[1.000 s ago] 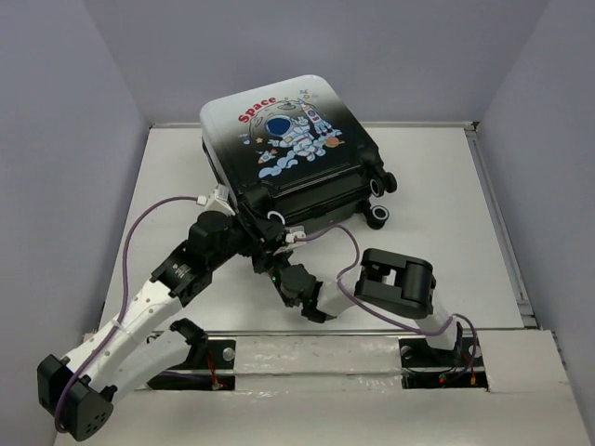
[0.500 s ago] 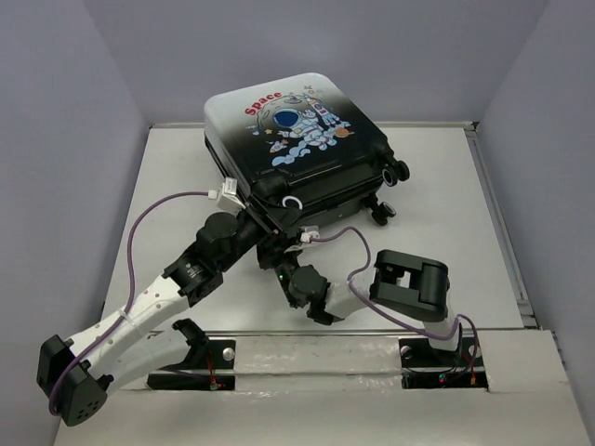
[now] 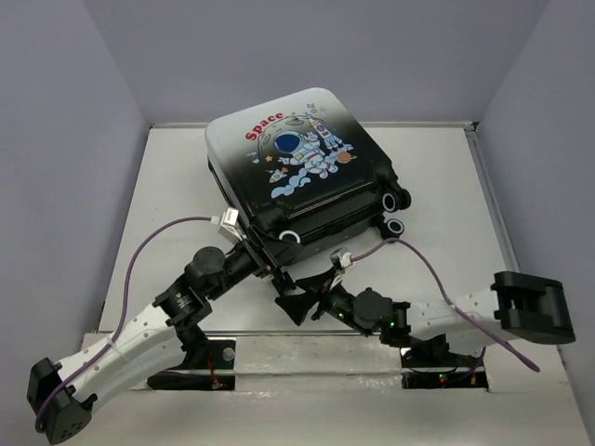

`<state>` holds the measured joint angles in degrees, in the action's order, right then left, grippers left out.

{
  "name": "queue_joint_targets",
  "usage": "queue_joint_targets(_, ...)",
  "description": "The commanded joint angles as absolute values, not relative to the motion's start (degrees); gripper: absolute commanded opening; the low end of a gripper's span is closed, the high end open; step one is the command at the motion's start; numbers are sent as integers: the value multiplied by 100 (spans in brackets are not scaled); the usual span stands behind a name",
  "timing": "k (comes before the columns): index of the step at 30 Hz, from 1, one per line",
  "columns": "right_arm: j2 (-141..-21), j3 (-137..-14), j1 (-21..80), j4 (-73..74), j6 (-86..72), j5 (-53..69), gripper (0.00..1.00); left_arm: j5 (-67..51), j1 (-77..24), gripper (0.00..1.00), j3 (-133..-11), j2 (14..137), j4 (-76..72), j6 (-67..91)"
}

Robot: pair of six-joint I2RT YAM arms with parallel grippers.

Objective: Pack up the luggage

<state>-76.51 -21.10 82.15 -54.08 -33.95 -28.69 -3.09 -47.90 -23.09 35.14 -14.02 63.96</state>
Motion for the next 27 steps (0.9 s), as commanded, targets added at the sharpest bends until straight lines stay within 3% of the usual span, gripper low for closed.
queue_joint_targets(1, -6691, -2478, 8279, -2958, -3559, -2908, 96, -466, -4799, 91, -2224, 3261, -2479, 6135)
queue_joint_targets(5, -6196, -3092, 8209, -2119, -3105, -3243, 99, -413, -4790, 97, -2145, 3173, -2373, 6109)
queue_joint_targets(10, -6652, -4068, 7972, -1680, -2401, -3514, 100, -369, -4772, 99, -2083, 3120, -2241, 6091)
queue_joint_targets(19, -7013, -4596, 6997, -2232, -2242, -2874, 100, -255, -4746, 99, -1960, 2944, -2127, 6117)
queue_joint_targets(27, -7716, -5054, 6899, -2610, -2118, -2786, 96, -272, -4729, 98, -1899, 2900, -2136, 6135)
